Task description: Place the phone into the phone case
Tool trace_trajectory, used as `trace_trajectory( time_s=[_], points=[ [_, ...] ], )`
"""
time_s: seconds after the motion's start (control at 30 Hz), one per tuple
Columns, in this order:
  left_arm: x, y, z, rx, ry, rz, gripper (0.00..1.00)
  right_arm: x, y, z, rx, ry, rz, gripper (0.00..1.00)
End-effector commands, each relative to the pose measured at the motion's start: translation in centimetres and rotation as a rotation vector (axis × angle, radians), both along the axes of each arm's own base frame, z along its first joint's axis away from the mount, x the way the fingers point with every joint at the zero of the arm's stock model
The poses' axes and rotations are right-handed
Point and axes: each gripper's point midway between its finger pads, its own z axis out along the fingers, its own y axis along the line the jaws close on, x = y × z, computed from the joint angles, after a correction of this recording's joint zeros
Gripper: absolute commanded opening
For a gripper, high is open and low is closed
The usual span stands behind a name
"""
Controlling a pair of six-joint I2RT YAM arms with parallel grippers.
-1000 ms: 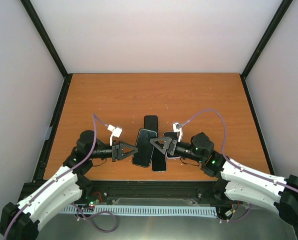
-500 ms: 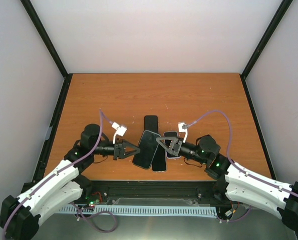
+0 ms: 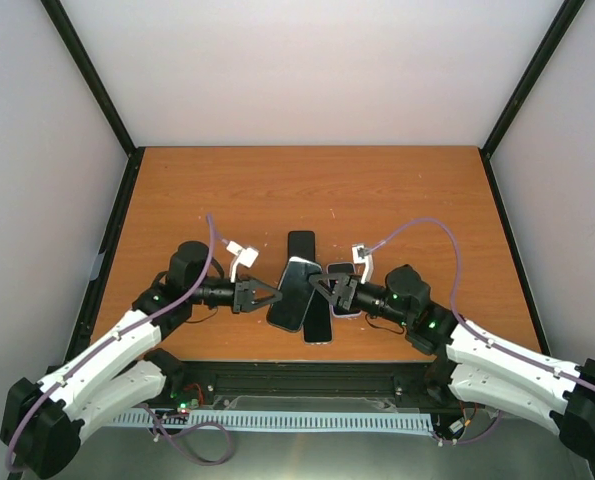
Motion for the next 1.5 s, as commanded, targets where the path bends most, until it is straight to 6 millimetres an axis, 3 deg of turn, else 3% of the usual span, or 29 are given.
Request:
trace_trajectory(
  time_s=[0.0, 0.1, 0.2, 0.43, 0.5, 0.7, 0.73, 0.9, 1.03, 1.2, 1.3, 1.47],
  points=[
    [2.6, 0.5, 2.1, -0.072, -0.021, 0.165, 0.0, -1.0, 1.2, 1.9, 0.062, -0.021, 0.089, 0.52],
    [2.8, 0.8, 3.8, -0.162, -0.034, 0.209, 0.0, -1.5, 1.8, 1.1, 0.105, 0.019, 0.132, 0.65],
    [3.3, 1.2, 5.1, -0.219, -0.052, 0.258, 0.0, -2.1, 2.5, 0.4, 0.133, 0.053, 0.182, 0.72],
    [3.8, 1.5, 6.3, -0.284, -0.072, 0.303, 0.0, -3.3, 4.4, -0.1, 0.194, 0.111, 0.275, 0.71],
    [4.1, 1.6, 6.3, -0.282, -0.074, 0.32, 0.0, -3.5, 4.6, -0.1, 0.206, 0.115, 0.283, 0.61],
    [5.3, 2.0, 4.4, -0.196, -0.083, 0.386, 0.0, -3.0, 4.0, 0.1, 0.23, 0.127, 0.236, 0.09],
    [5.5, 2.1, 3.8, -0.173, -0.078, 0.397, 0.0, -2.8, 3.9, 0.0, 0.226, 0.133, 0.22, 0.04],
    [6.2, 2.4, 2.2, -0.066, -0.09, 0.423, 0.0, -2.3, 3.8, -1.0, 0.195, 0.17, 0.184, 0.03],
    [5.8, 2.4, 2.4, -0.066, -0.088, 0.404, 0.0, -2.1, 3.8, -0.9, 0.198, 0.166, 0.173, 0.03],
    [4.6, 1.9, 1.3, -0.111, 0.01, 0.354, 0.36, -1.8, 3.7, 0.2, 0.235, 0.126, 0.158, 0.03],
    [4.3, 1.7, -0.1, -0.131, 0.066, 0.342, 0.51, -1.9, 4.0, 0.7, 0.249, 0.111, 0.177, 0.03],
    [4.1, 1.2, -0.6, -0.153, 0.096, 0.316, 0.54, -2.1, 4.5, 0.0, 0.24, 0.129, 0.203, 0.03]
  ],
)
